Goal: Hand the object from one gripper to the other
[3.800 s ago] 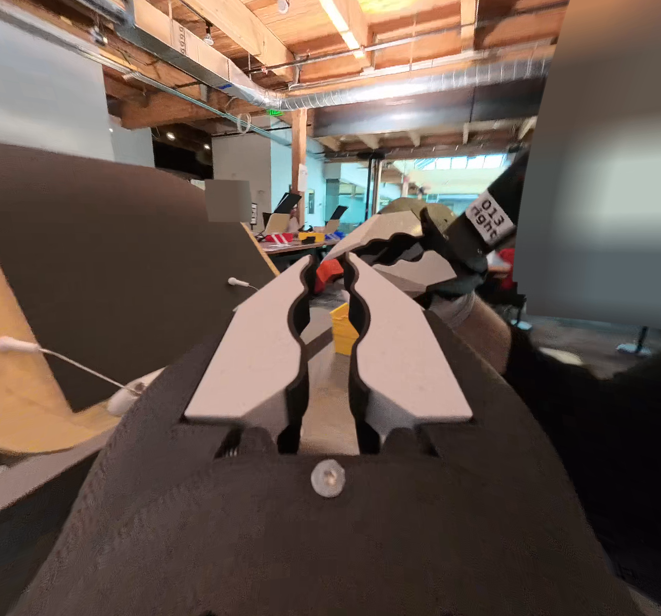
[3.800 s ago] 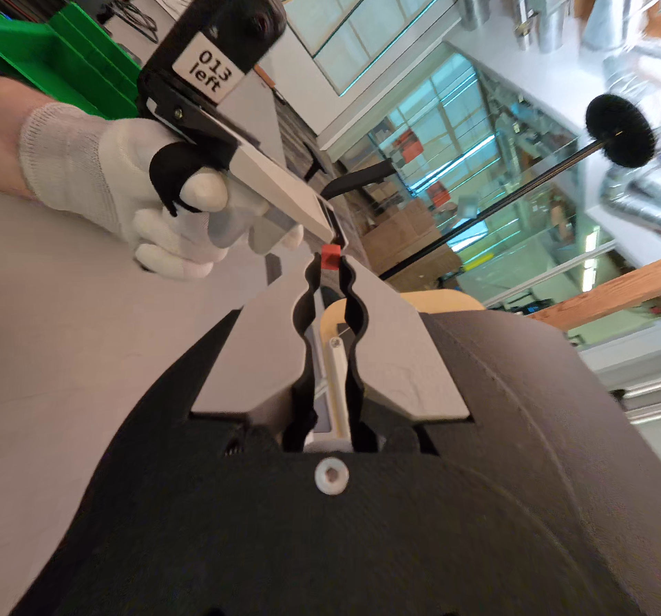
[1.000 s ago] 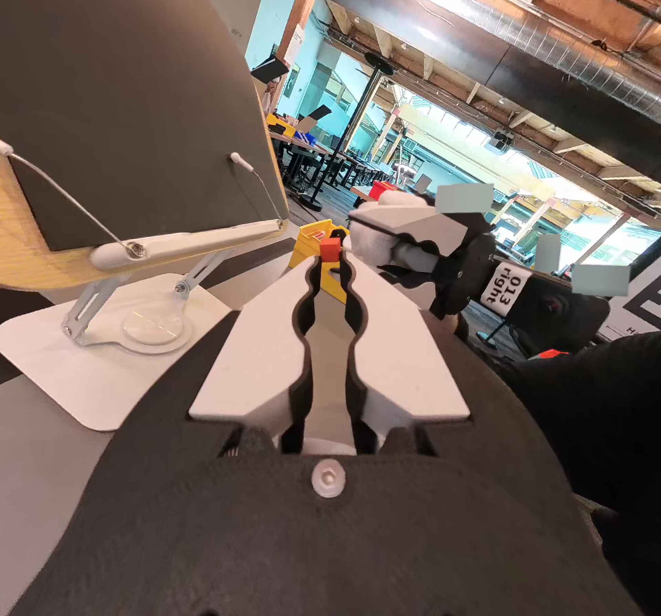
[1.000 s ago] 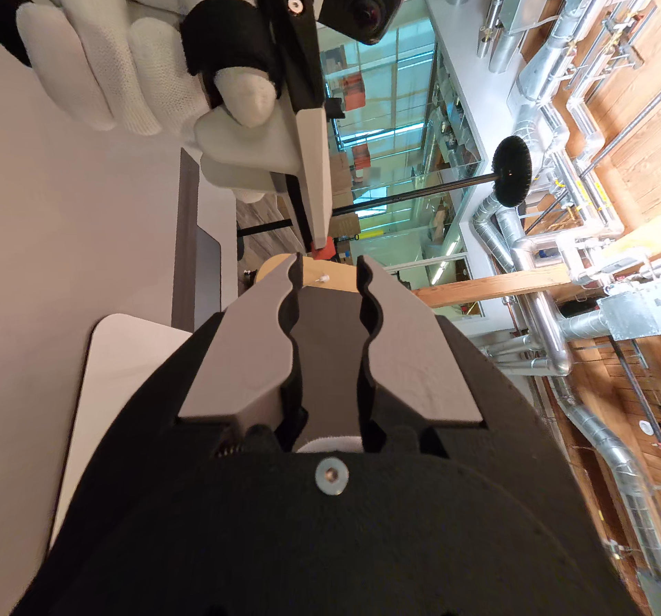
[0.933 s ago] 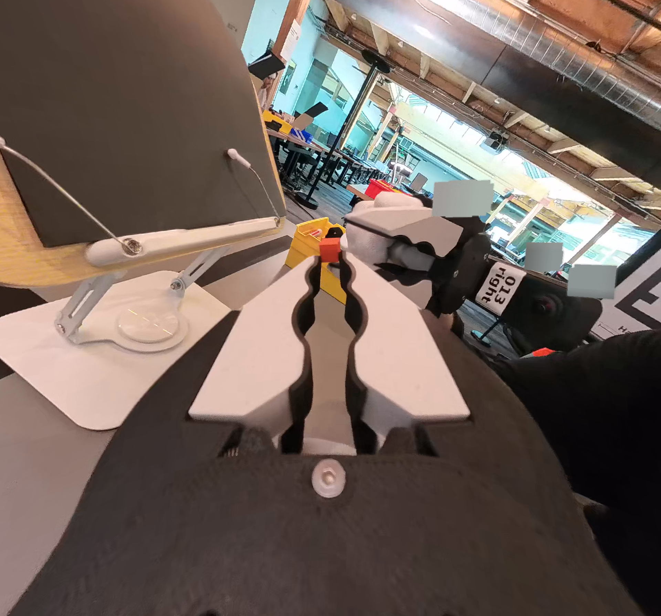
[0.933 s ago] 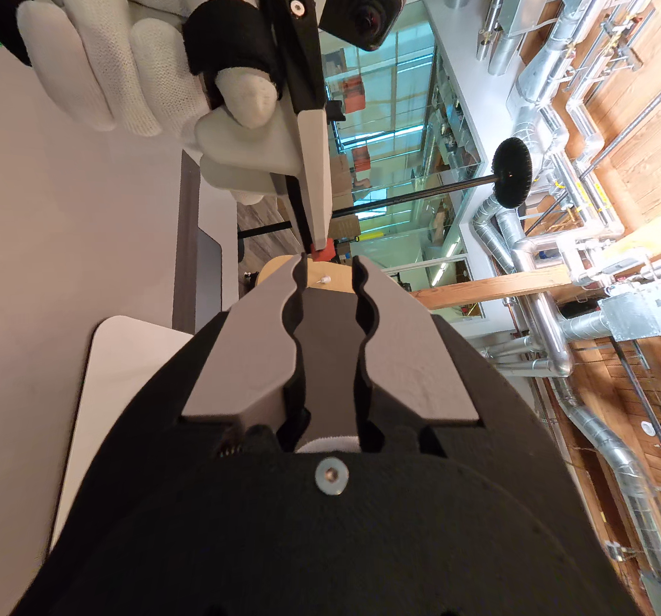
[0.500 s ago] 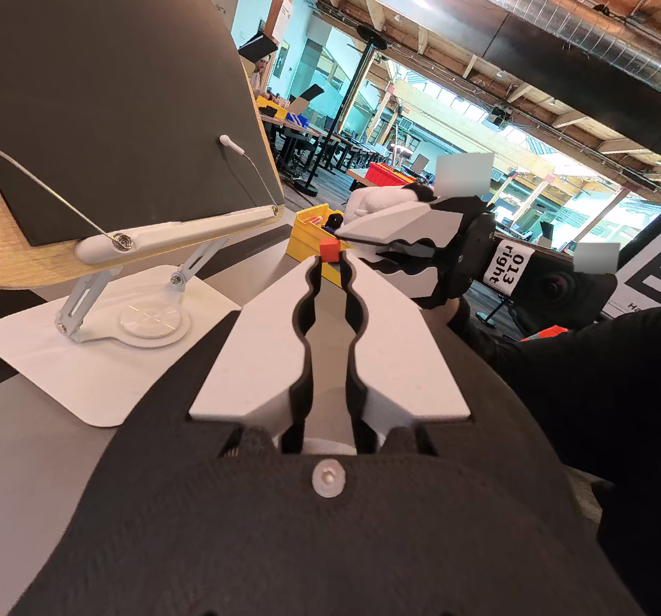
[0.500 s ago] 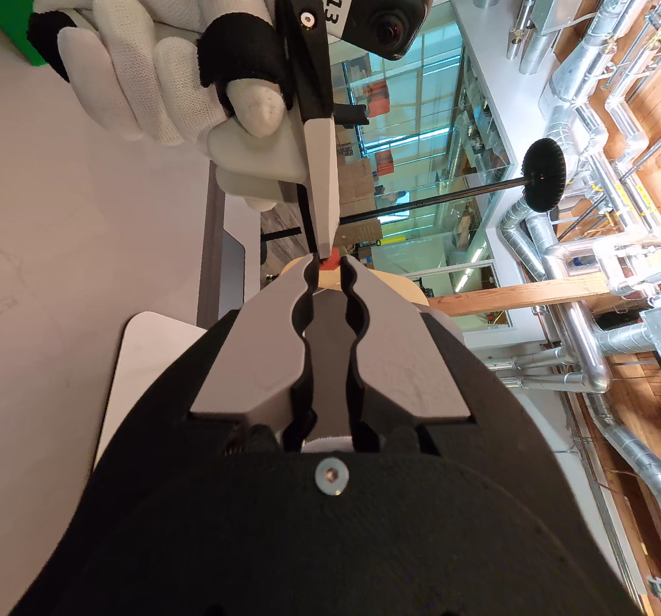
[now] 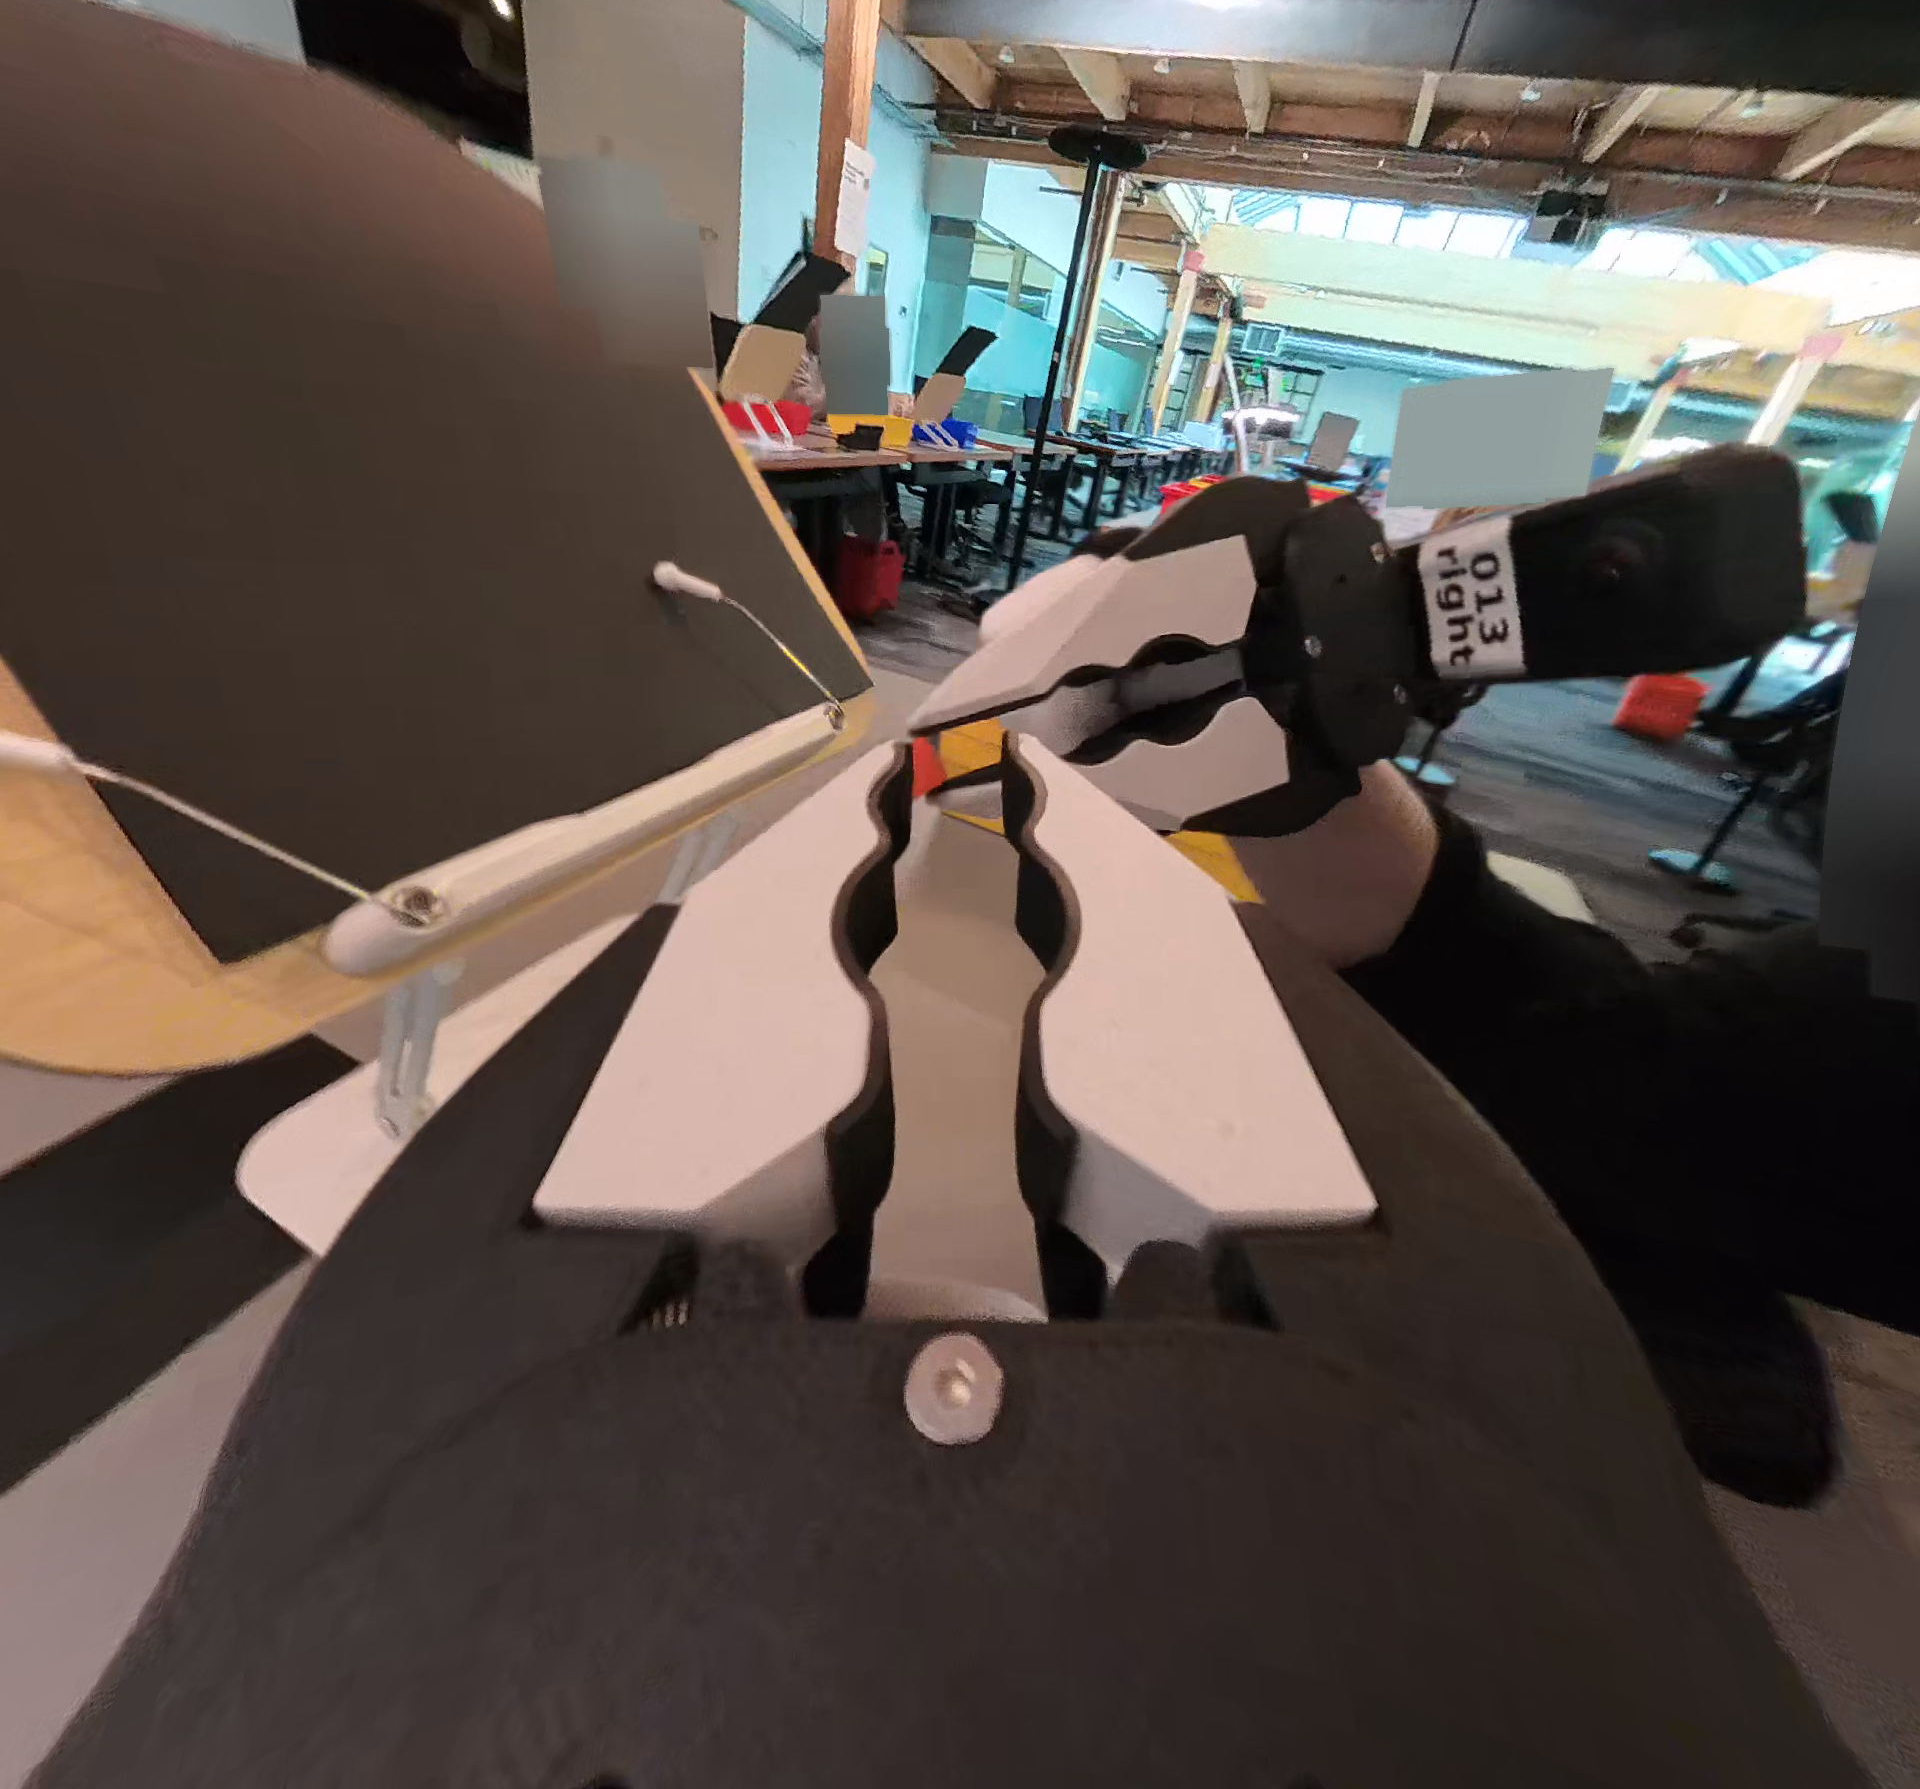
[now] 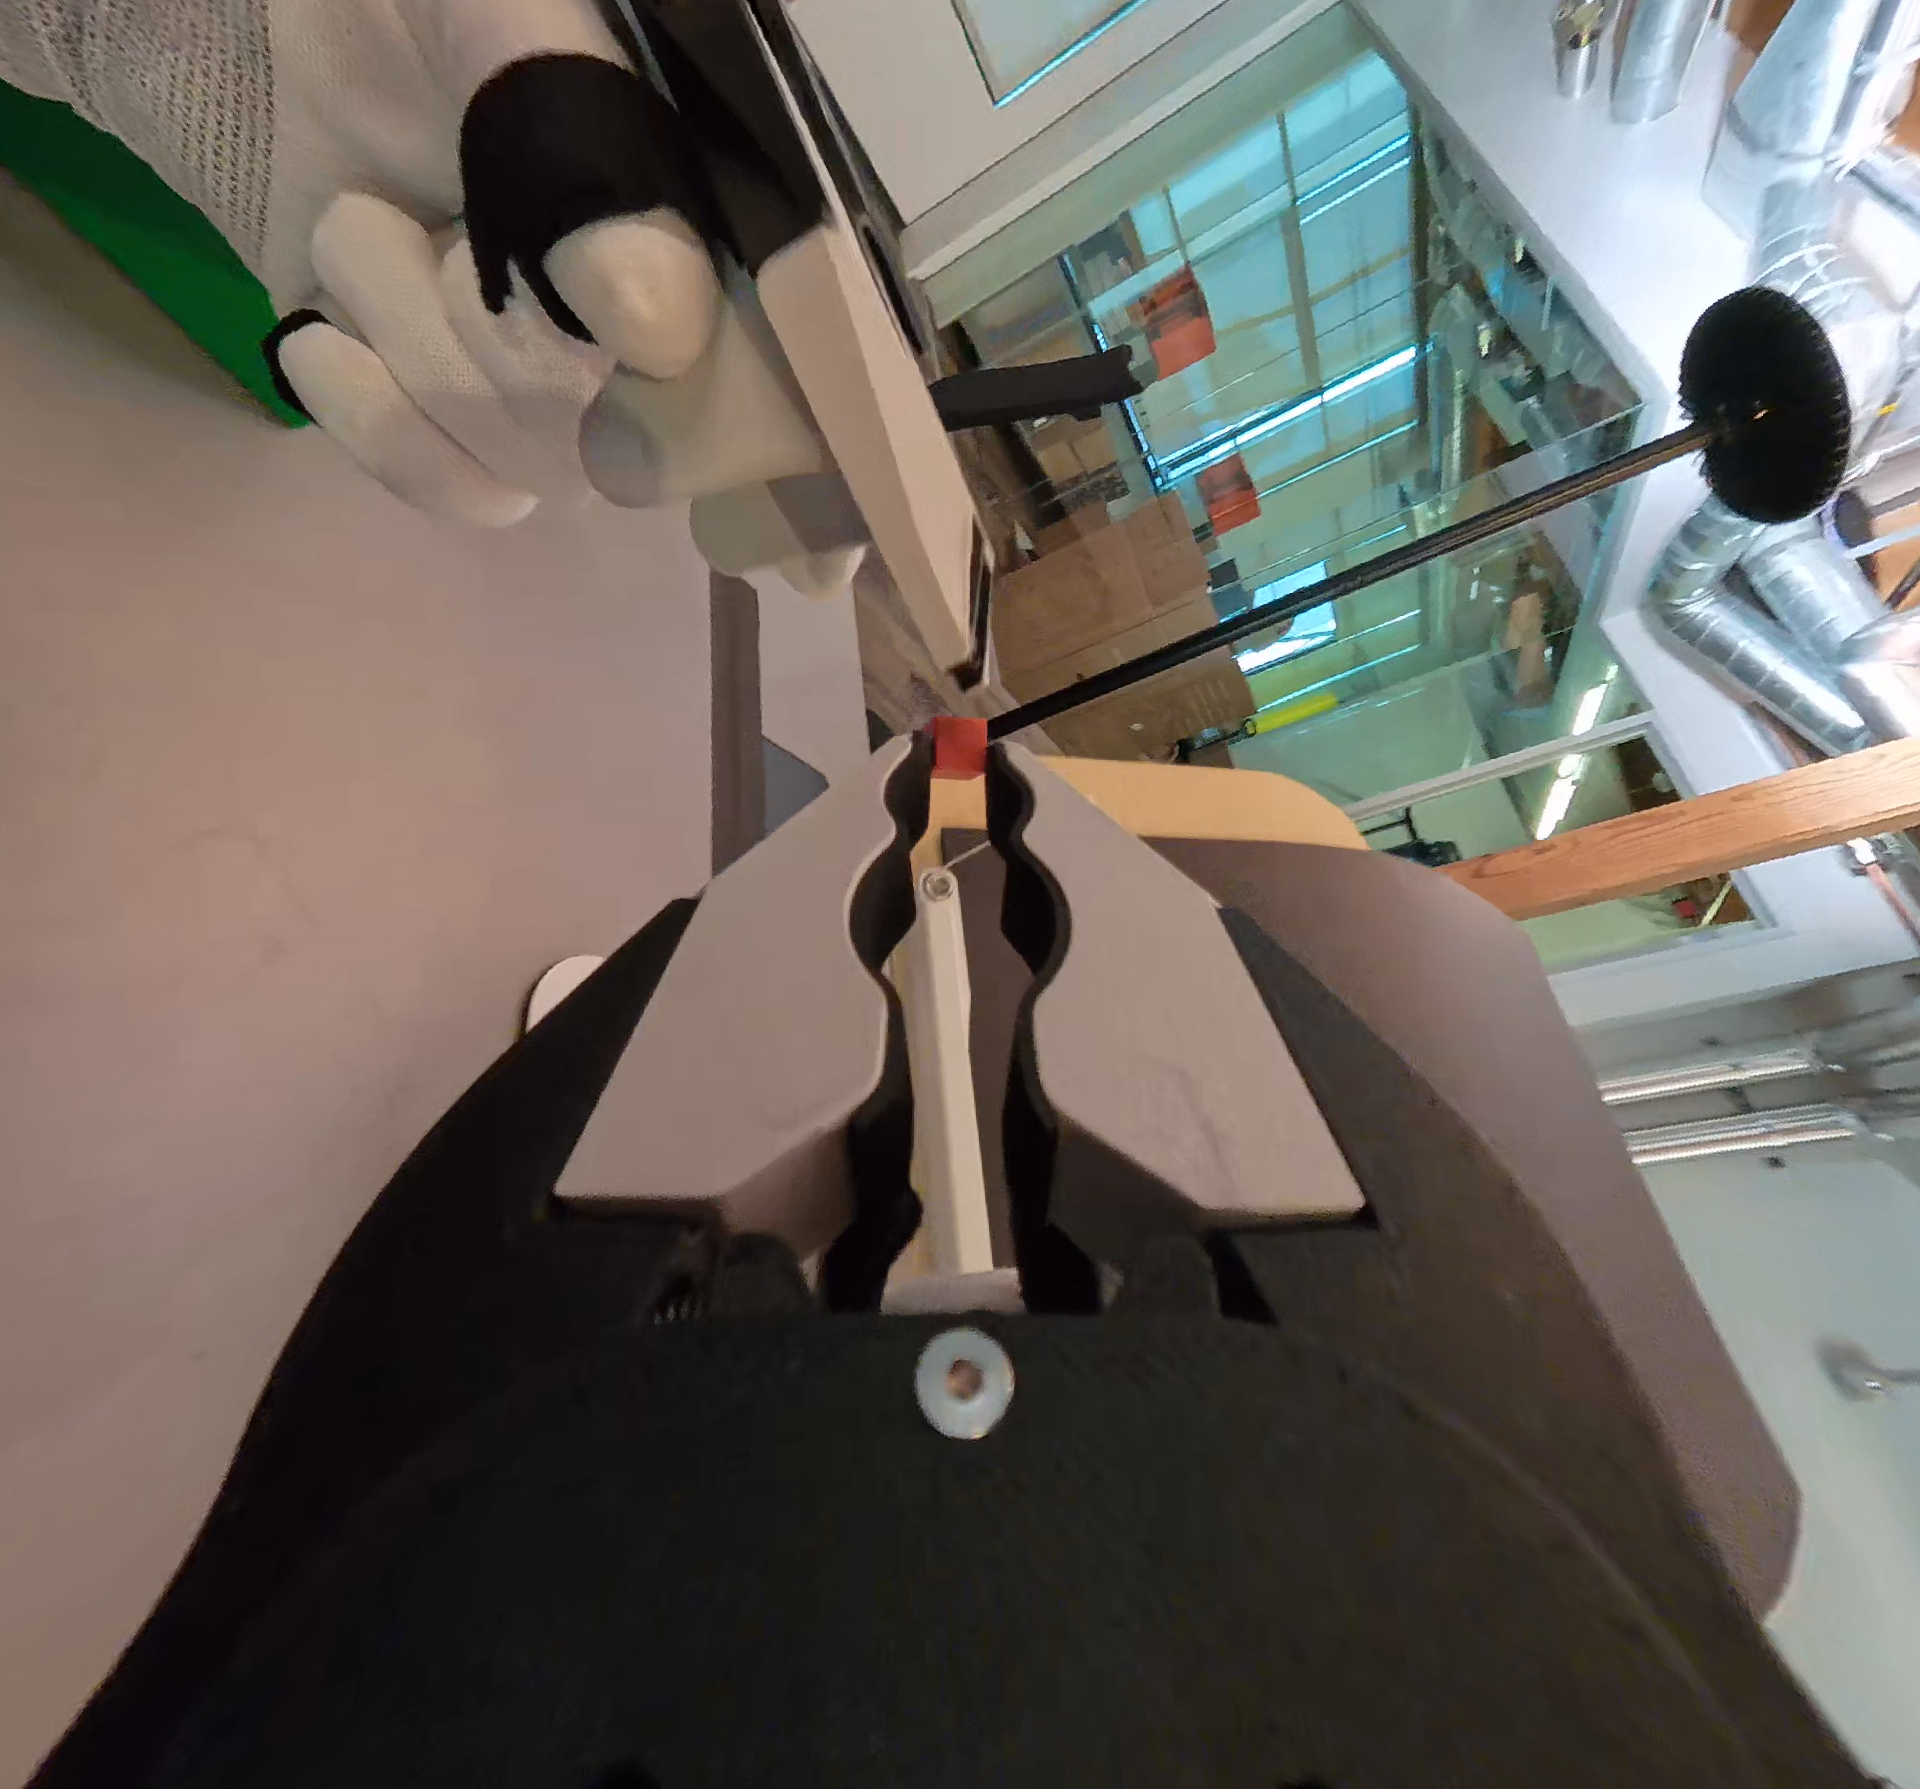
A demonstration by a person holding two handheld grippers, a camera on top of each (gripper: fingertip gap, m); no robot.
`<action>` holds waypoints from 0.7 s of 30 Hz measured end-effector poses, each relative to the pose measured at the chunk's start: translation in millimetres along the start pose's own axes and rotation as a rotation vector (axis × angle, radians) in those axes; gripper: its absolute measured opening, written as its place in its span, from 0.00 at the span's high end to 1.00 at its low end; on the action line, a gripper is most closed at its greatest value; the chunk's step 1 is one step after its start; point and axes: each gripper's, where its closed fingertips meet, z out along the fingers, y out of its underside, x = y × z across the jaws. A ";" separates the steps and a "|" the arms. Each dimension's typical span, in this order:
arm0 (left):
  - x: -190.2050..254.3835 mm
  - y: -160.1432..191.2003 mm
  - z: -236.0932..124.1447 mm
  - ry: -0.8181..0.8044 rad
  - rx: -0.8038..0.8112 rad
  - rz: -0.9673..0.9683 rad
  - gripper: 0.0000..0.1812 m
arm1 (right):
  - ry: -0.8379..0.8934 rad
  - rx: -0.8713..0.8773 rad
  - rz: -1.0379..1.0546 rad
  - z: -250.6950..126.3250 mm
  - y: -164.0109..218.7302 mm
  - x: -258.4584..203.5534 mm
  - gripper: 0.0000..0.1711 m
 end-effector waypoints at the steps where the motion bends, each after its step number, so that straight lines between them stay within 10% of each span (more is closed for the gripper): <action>1: -0.1 -2.2 0.1 -0.023 0.010 0.041 0.92 | -0.021 -0.004 0.028 -1.2 3.9 -1.1 0.96; 8: -7.7 19.7 10.3 -0.281 -0.156 0.650 0.89 | -0.226 0.062 0.315 -12.0 19.7 -18.0 0.96; 21: 13.3 53.8 27.5 -0.275 -0.304 1.102 0.88 | -0.472 0.123 0.533 -38.9 23.7 -39.7 0.95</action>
